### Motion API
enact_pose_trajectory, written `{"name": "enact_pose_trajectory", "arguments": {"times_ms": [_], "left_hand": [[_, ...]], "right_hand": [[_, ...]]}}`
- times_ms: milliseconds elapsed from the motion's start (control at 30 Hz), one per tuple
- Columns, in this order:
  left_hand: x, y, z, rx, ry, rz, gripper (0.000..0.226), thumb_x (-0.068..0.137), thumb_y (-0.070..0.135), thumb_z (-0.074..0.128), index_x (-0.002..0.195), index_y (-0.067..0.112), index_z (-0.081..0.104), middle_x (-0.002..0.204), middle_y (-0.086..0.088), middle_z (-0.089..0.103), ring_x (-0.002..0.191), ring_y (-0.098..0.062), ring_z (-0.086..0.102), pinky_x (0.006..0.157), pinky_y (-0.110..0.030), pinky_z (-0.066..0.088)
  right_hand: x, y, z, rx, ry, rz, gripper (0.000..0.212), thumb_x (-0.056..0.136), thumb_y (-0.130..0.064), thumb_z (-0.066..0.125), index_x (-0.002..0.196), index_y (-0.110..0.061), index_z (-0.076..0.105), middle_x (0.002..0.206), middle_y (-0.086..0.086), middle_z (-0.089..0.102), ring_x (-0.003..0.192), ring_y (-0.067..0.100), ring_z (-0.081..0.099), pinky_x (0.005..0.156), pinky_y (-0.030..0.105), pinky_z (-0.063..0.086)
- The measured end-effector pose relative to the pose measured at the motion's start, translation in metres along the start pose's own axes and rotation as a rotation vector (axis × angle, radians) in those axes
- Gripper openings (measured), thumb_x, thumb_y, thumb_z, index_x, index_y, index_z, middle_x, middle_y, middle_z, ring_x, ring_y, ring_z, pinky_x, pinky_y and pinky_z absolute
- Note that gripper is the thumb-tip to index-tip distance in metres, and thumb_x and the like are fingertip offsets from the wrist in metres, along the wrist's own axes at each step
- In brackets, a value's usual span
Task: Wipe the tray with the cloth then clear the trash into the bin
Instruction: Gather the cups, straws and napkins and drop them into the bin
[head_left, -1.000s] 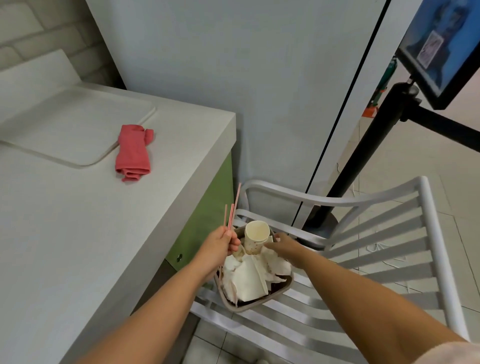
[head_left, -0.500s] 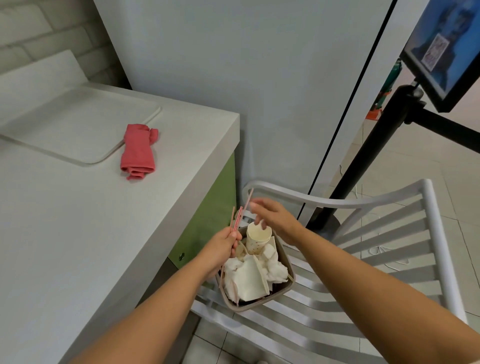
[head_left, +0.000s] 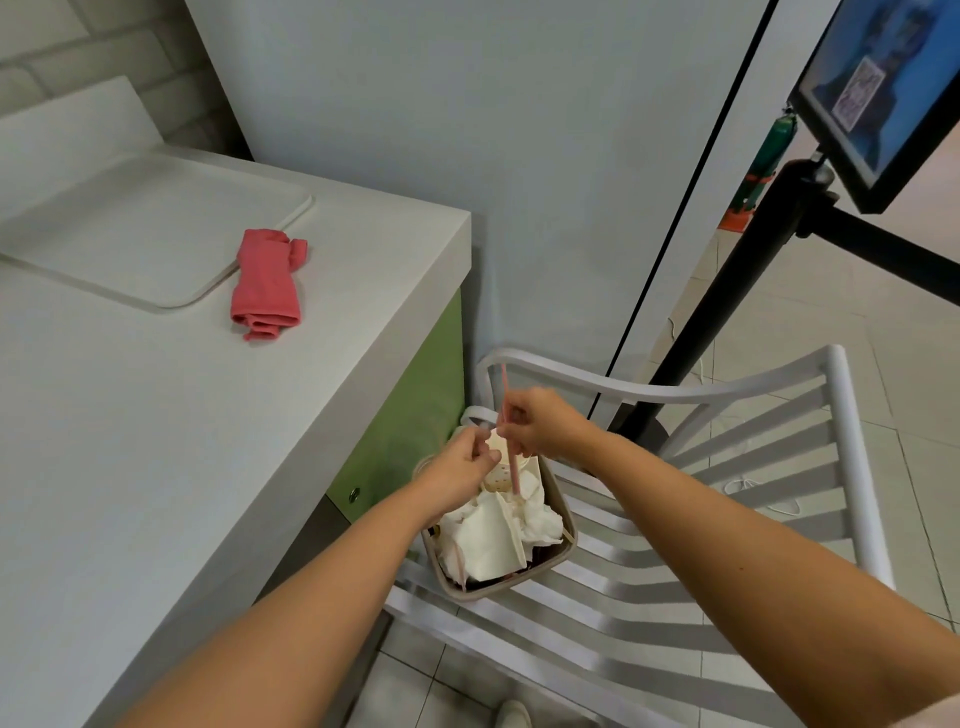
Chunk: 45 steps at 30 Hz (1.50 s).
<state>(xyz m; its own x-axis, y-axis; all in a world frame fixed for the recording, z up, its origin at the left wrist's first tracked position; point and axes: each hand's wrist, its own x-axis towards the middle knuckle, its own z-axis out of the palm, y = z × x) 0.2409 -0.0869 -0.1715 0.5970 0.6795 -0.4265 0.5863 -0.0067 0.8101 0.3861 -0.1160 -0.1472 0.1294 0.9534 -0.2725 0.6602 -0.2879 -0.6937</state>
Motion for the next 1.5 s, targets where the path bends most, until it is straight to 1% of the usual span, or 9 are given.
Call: {"name": "enact_pose_trajectory", "arguments": {"times_ms": [200, 467, 733, 833, 900, 1000, 1100, 1233, 1500], "left_hand": [[0.001, 0.005, -0.004, -0.02, 0.063, -0.025, 0.039, 0.098, 0.02, 0.044, 0.137, 0.016, 0.038, 0.132, -0.007, 0.046, 0.116, -0.019, 0.049, 0.092, -0.028, 0.039], [-0.004, 0.004, -0.01, 0.012, 0.1, -0.028, 0.039, 0.096, 0.018, 0.047, 0.134, 0.016, 0.041, 0.133, -0.008, 0.045, 0.117, -0.018, 0.049, 0.092, -0.027, 0.04], [-0.015, 0.011, -0.029, 0.048, 0.181, -0.016, 0.043, 0.094, 0.018, 0.051, 0.135, 0.016, 0.04, 0.132, -0.006, 0.045, 0.108, -0.014, 0.048, 0.084, -0.024, 0.04], [-0.021, 0.019, -0.035, 0.045, 0.221, 0.011, 0.043, 0.093, 0.016, 0.053, 0.135, 0.014, 0.041, 0.131, -0.006, 0.046, 0.108, -0.013, 0.048, 0.086, -0.023, 0.038], [-0.026, 0.025, -0.04, 0.061, 0.264, 0.044, 0.041, 0.093, 0.015, 0.053, 0.133, 0.014, 0.043, 0.125, -0.004, 0.048, 0.104, -0.013, 0.05, 0.085, -0.022, 0.038], [-0.036, 0.031, -0.053, 0.029, 0.384, 0.134, 0.028, 0.093, 0.011, 0.052, 0.121, 0.014, 0.052, 0.106, 0.0, 0.055, 0.089, -0.012, 0.056, 0.081, -0.024, 0.044], [-0.049, 0.036, -0.075, -0.048, 0.524, 0.224, 0.014, 0.093, 0.009, 0.049, 0.102, 0.014, 0.059, 0.081, 0.003, 0.056, 0.072, -0.012, 0.058, 0.07, -0.022, 0.047], [-0.07, 0.037, -0.119, 0.016, 0.753, 0.263, 0.01, 0.092, 0.012, 0.052, 0.09, 0.013, 0.062, 0.075, 0.01, 0.056, 0.07, -0.004, 0.051, 0.063, -0.007, 0.04], [-0.108, -0.022, -0.221, 0.148, 0.991, 0.08, 0.013, 0.091, 0.011, 0.052, 0.101, 0.007, 0.061, 0.1, -0.002, 0.051, 0.084, -0.011, 0.048, 0.067, -0.01, 0.031]], "right_hand": [[-0.013, 0.049, 0.031, -0.225, -0.085, 0.122, 0.012, 0.088, -0.002, 0.056, 0.094, 0.0, 0.065, 0.094, 0.014, 0.069, 0.081, 0.021, 0.068, 0.08, 0.031, 0.056], [-0.023, 0.085, 0.067, -0.405, -0.234, 0.207, 0.022, 0.091, -0.01, 0.054, 0.109, -0.004, 0.066, 0.113, 0.013, 0.065, 0.095, 0.024, 0.058, 0.09, 0.028, 0.047], [0.001, 0.049, 0.032, -0.567, -0.505, 0.272, 0.079, 0.079, -0.007, 0.07, 0.146, -0.015, 0.028, 0.145, 0.011, 0.038, 0.131, 0.029, 0.042, 0.106, 0.036, 0.04], [0.008, 0.014, 0.01, -0.724, -0.583, 0.237, 0.073, 0.081, -0.011, 0.07, 0.144, -0.013, 0.033, 0.138, 0.011, 0.047, 0.118, 0.027, 0.053, 0.098, 0.033, 0.046], [0.011, -0.012, -0.002, -0.75, -0.593, 0.173, 0.057, 0.085, -0.014, 0.067, 0.137, -0.009, 0.045, 0.115, 0.01, 0.06, 0.086, 0.019, 0.061, 0.081, 0.029, 0.05], [0.018, -0.055, -0.014, -0.775, -0.629, 0.086, 0.035, 0.089, -0.019, 0.06, 0.12, -0.003, 0.058, 0.073, 0.001, 0.055, 0.056, 0.01, 0.048, 0.051, 0.019, 0.041], [0.022, -0.104, -0.02, -0.801, -0.643, 0.013, 0.017, 0.092, -0.019, 0.055, 0.098, -0.005, 0.061, 0.066, 0.003, 0.056, 0.048, 0.011, 0.043, 0.039, 0.016, 0.036], [0.023, -0.17, -0.021, -0.766, -0.554, -0.132, 0.013, 0.09, -0.021, 0.057, 0.088, -0.009, 0.061, 0.058, 0.002, 0.055, 0.053, 0.016, 0.043, 0.051, 0.023, 0.034], [0.046, -0.265, 0.036, -0.684, -0.491, -0.362, 0.014, 0.091, -0.025, 0.057, 0.09, -0.011, 0.06, 0.063, -0.001, 0.055, 0.056, 0.012, 0.047, 0.054, 0.02, 0.038]]}}
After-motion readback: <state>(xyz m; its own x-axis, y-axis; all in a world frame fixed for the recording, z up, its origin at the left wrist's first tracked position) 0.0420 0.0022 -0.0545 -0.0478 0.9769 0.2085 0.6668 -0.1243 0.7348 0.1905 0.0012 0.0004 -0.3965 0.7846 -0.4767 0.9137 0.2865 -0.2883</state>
